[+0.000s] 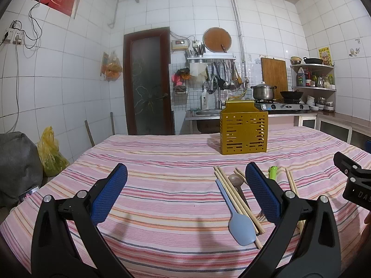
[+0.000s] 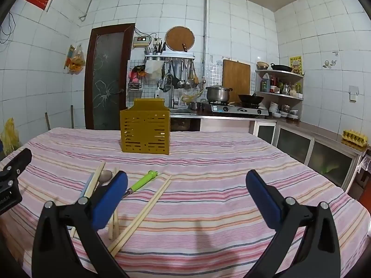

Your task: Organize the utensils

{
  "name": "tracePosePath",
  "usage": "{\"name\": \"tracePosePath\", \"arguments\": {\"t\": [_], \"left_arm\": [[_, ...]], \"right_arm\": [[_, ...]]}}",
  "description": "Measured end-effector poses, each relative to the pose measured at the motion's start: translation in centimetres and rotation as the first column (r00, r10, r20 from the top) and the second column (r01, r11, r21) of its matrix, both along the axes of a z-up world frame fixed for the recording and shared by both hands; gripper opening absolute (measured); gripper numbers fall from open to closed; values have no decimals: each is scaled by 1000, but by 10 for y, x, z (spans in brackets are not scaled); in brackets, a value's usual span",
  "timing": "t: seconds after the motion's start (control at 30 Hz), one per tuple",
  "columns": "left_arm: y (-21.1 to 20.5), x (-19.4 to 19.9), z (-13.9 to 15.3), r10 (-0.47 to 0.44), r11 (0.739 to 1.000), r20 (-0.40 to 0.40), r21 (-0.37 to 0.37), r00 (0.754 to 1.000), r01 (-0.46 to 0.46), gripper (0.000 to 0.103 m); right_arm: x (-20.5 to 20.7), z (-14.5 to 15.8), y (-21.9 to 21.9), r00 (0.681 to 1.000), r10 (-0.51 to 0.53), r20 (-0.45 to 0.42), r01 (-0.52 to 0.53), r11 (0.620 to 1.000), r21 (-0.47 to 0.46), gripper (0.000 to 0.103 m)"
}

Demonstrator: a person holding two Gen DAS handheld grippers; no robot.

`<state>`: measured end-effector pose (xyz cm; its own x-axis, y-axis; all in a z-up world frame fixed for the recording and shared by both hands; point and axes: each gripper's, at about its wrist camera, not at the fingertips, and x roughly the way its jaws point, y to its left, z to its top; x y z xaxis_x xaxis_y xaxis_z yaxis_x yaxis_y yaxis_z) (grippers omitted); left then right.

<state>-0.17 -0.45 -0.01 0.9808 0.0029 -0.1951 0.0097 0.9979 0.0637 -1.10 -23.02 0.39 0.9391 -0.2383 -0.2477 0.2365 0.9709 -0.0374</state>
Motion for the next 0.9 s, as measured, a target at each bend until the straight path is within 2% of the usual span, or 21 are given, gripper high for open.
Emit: {"name": "tracePosePath", "arguments": {"t": [0.77,0.9], "left_arm": [[0,0,-2,-5,1000,-3,-2,1000,5,98],[0,0,-2,-5,1000,-3,-2,1000,5,98]], "right_arm": [[-4,10,-3,1000,-9,14,9,1000,6,99],[-3,3,-5,1000,-10,14,9,1000,8,99]]}}
